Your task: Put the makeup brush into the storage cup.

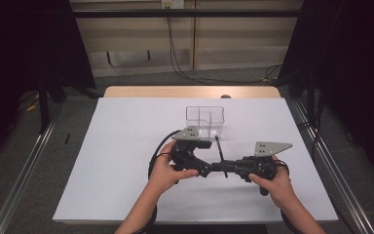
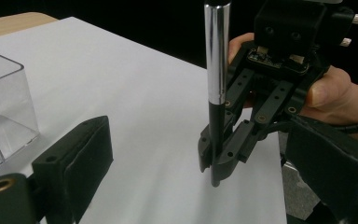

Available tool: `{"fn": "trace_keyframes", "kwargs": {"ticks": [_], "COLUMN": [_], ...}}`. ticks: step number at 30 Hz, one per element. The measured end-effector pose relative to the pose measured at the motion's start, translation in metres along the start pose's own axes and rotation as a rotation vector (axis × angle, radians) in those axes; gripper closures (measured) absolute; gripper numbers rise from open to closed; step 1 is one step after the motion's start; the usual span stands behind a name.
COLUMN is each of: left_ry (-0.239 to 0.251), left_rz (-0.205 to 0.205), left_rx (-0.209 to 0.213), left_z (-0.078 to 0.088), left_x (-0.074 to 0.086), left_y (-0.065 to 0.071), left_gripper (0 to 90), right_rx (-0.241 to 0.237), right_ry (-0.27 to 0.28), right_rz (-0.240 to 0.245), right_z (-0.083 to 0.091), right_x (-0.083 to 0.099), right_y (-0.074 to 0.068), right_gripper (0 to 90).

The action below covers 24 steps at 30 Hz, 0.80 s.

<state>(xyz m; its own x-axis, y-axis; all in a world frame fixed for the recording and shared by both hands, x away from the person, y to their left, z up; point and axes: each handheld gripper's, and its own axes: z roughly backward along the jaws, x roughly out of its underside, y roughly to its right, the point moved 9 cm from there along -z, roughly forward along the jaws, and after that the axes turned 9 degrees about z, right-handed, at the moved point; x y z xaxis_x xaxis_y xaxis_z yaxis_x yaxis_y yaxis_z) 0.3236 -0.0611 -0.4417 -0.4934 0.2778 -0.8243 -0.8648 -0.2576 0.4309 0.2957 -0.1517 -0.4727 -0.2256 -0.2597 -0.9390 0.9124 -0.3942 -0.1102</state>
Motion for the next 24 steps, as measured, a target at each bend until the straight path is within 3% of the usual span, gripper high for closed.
{"fn": "trace_keyframes", "kwargs": {"ticks": [12, 24], "left_ry": [0.045, 0.079], "left_rz": [0.001, 0.0], "left_rx": [-0.004, 0.005], "left_z": [0.0041, 0.0032], "left_x": [-0.0053, -0.0073], "left_y": [0.0002, -0.0003], "left_gripper": [16.7, 40.6], "right_rx": [0.012, 0.024], "right_ry": [0.007, 0.003], "right_rz": [0.0, 0.004], "right_z": [-0.0018, -0.002], "right_x": [-0.0002, -0.0005], "right_y": [0.0003, 0.0011], "right_gripper": [84.2, 84.2]}}
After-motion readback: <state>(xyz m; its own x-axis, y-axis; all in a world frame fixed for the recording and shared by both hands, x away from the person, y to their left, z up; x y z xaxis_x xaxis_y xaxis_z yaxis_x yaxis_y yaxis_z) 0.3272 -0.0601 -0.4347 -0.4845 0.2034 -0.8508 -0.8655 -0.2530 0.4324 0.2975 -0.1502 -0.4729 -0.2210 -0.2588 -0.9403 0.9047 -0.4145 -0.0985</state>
